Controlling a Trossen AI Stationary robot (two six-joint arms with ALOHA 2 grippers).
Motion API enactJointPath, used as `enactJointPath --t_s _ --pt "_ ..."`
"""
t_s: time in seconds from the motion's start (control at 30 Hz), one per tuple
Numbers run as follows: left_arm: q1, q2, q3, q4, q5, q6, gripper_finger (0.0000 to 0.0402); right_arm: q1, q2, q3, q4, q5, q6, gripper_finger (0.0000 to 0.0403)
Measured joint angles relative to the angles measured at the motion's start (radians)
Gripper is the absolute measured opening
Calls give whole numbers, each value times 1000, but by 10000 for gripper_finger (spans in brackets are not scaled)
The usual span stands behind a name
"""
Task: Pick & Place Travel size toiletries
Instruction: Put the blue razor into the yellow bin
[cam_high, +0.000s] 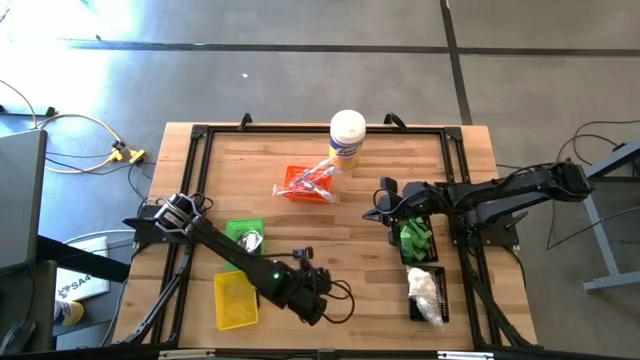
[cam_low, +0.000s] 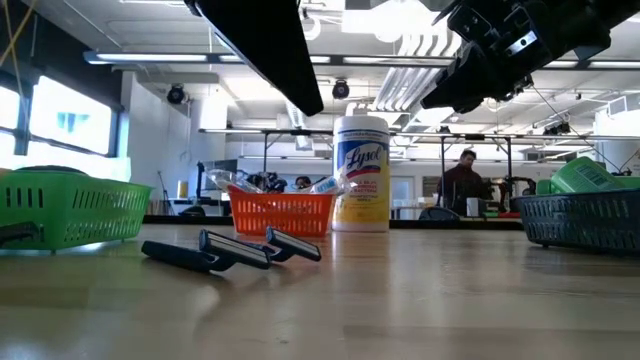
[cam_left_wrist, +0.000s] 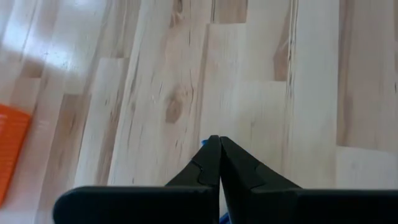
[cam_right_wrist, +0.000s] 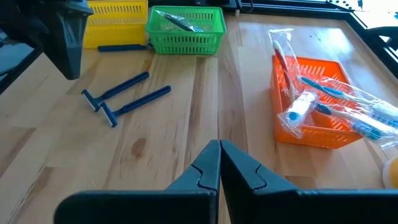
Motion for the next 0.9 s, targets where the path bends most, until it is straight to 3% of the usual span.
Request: enactJointPath --t_s 0.43,0.73,0.9 --pt "5 0 -1 107 48 0 0 0 0 0 0 1 -3 3" --pt "13 -1 21 161 58 256 0 0 0 0 1 1 -3 3" --pt "15 -2 10 92 55 383 0 0 0 0 2 1 -2 3"
